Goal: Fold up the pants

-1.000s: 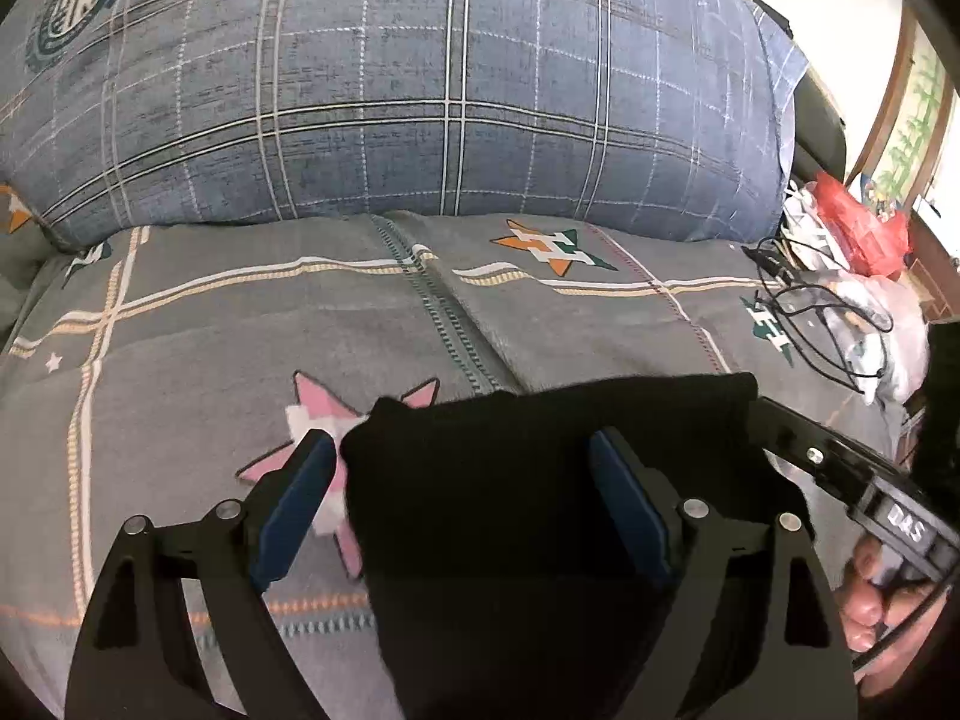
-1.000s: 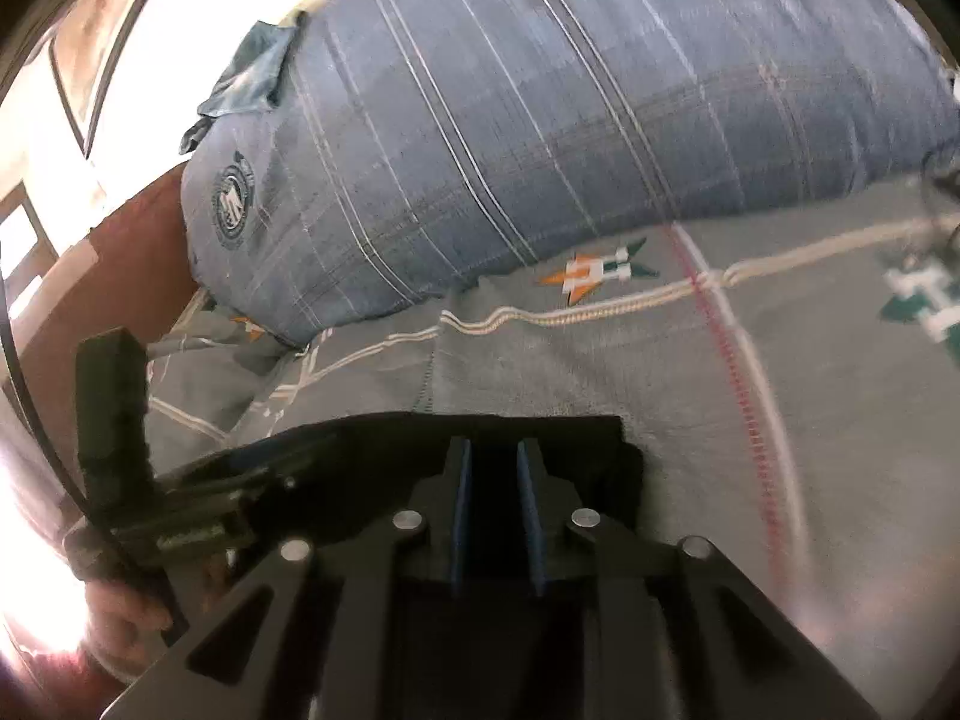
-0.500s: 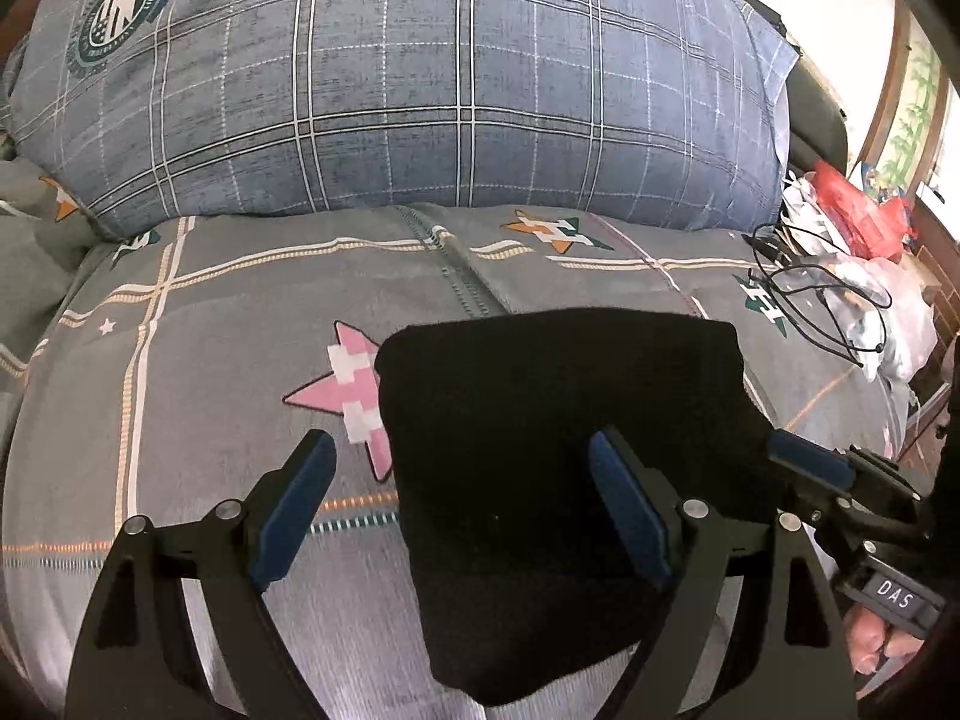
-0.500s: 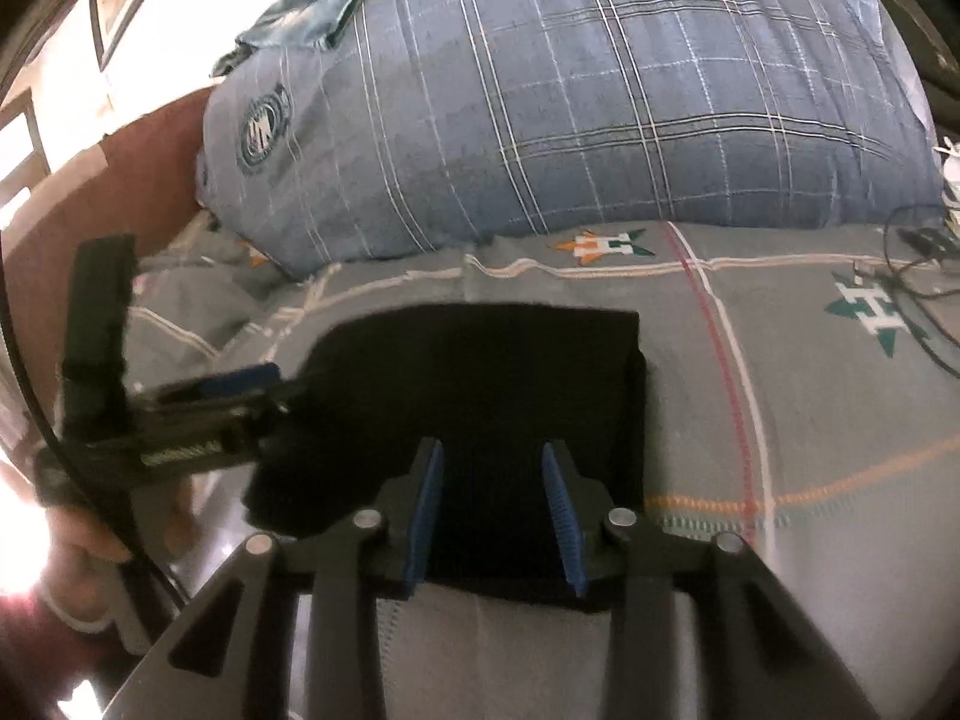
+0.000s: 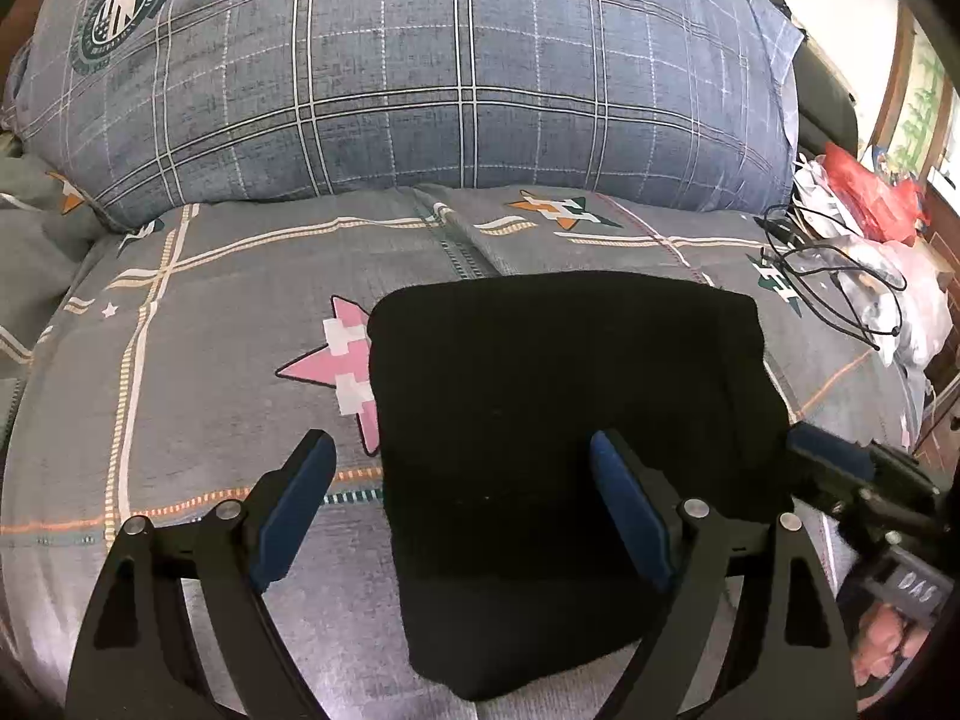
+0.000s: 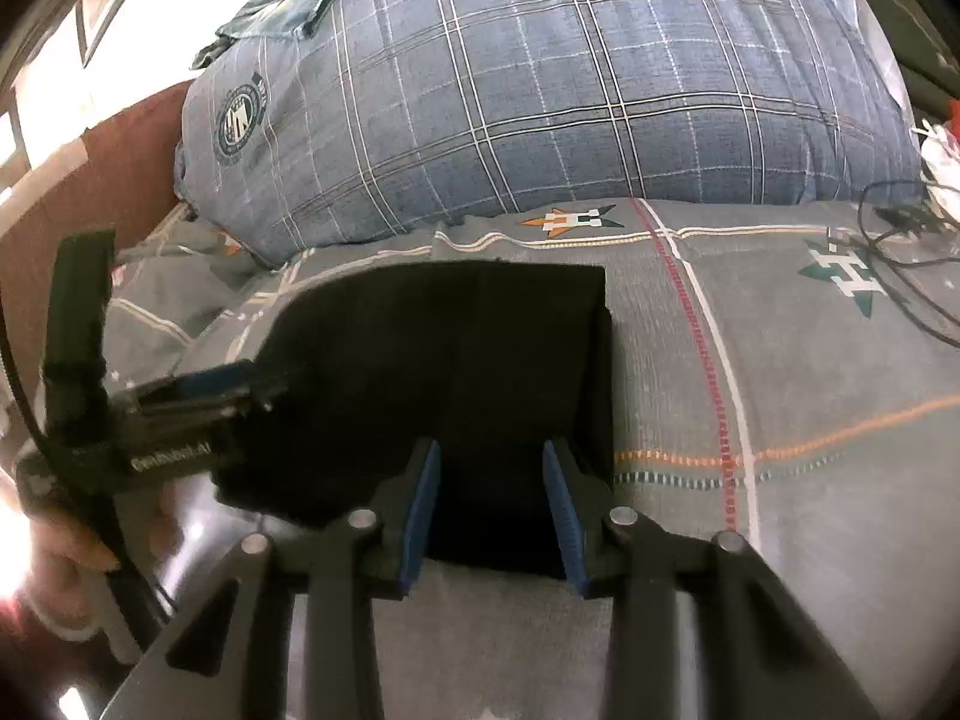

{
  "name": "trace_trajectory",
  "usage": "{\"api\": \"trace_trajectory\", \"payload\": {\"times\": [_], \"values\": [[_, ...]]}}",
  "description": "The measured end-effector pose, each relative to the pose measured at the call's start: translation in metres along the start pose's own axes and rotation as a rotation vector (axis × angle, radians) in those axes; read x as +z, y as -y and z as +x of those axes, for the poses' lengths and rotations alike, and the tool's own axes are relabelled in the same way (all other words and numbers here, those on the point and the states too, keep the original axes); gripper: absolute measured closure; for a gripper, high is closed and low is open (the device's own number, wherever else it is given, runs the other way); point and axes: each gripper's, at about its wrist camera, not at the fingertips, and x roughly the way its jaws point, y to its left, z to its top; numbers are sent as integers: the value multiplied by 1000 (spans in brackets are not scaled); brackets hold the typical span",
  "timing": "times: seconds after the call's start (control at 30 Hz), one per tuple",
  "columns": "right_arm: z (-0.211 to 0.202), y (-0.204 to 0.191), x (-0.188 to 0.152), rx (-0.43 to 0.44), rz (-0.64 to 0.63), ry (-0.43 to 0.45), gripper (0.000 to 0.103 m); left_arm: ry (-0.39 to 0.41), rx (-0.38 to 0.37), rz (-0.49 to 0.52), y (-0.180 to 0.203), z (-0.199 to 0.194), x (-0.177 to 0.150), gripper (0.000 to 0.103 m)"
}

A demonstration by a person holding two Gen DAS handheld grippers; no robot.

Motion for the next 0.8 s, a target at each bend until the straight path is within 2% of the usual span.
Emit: {"api": "trace_trajectory", "payload": {"times": [0.1, 0.43, 0.63, 0.8], "values": [[-11, -3, 8, 18, -1, 43, 52, 4, 0, 12, 1, -5, 1, 16], [1, -4, 31, -10, 8, 76, 51, 23, -4, 12, -4, -10, 16, 16], [25, -1, 49, 11, -17, 73, 53, 21, 20, 41, 2, 8, 35, 16], [52, 7, 59, -22, -26, 25, 58, -14, 28, 26, 2, 31, 44, 15]]}}
